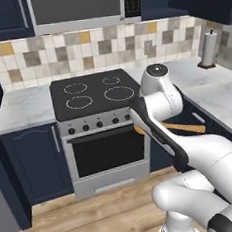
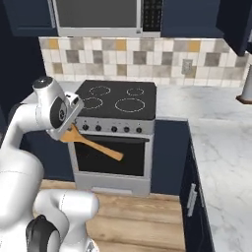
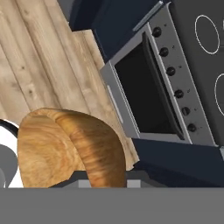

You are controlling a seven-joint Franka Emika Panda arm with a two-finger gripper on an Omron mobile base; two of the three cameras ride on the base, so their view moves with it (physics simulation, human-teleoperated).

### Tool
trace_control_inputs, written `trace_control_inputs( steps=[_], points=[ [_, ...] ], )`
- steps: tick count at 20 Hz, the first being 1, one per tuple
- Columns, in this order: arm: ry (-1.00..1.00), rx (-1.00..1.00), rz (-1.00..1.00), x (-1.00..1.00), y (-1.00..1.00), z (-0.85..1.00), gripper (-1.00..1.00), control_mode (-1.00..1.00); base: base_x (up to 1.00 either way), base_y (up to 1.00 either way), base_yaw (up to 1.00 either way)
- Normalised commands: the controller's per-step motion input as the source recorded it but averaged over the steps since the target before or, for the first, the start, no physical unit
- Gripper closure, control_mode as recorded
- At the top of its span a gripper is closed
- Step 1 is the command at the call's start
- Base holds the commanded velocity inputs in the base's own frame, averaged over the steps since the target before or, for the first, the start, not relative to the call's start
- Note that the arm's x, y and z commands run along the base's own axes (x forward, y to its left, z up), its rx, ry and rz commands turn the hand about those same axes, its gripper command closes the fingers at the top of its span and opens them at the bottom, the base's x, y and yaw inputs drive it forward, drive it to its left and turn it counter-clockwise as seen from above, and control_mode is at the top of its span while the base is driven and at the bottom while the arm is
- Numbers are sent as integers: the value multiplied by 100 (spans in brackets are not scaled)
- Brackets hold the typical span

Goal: Organize the utensils by type. Pick up the wooden spoons from the counter and place them in the open cabinet. Then pick up the metallic utensils from the counter and place them in the open drawer.

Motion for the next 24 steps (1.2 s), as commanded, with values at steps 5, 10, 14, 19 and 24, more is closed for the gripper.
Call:
trace_control_inputs(
  steps=[5, 10, 14, 19, 24],
  points=[
    [0, 0, 0, 0, 0, 0, 100, 100, 95, -39, 0],
    [0, 0, 0, 0, 0, 0, 100, 100, 70, -56, -5],
    [0, 0, 0, 0, 0, 0, 100, 100, 69, -53, -10],
    [0, 0, 0, 0, 0, 0, 100, 100, 82, -41, -5],
    [0, 0, 0, 0, 0, 0, 100, 100, 82, -42, -4]
  ],
)
